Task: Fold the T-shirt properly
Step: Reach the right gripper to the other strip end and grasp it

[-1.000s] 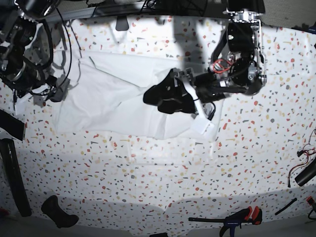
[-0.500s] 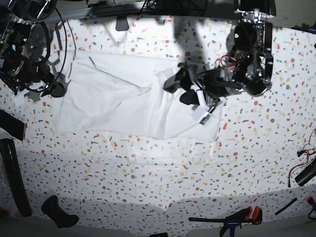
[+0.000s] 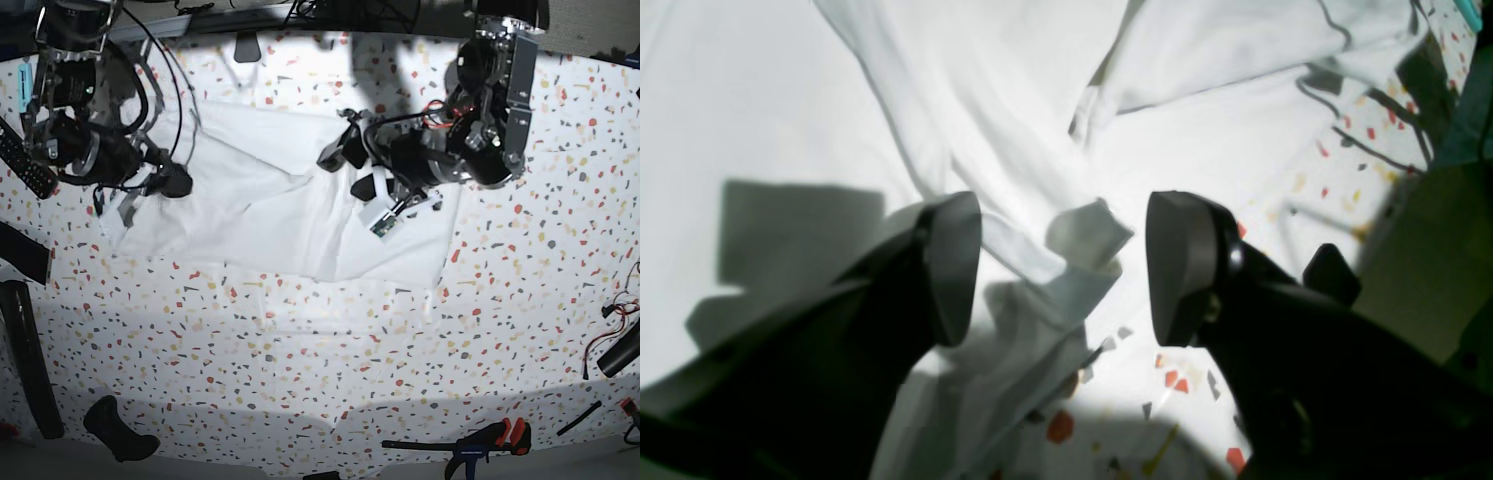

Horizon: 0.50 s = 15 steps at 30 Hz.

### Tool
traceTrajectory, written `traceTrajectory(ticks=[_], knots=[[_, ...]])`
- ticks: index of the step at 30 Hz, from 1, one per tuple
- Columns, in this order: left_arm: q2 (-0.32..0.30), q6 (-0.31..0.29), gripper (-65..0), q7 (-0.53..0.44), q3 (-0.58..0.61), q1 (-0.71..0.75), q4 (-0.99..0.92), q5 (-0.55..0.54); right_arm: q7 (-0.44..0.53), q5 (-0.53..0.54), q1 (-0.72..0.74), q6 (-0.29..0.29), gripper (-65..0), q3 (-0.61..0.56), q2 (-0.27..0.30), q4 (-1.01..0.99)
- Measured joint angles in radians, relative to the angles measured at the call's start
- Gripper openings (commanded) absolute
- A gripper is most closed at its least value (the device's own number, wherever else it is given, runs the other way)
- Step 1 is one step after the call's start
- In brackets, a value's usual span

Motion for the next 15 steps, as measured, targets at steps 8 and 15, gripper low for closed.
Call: traceTrajectory(ticks=[8,15], knots=[[0.0,0.0,-27.9,-0.046,0.0,0.053,0.0,0.004,-0.097,-0.015,0.04,-0.002,-65.0,0.011,-0.002,0.05],[0.0,0.0,-27.9,-0.162,0.0,0.063,0.0,0.098,-0.119,0.064,0.098,0.004,-65.0,0.006,0.002,0.121]])
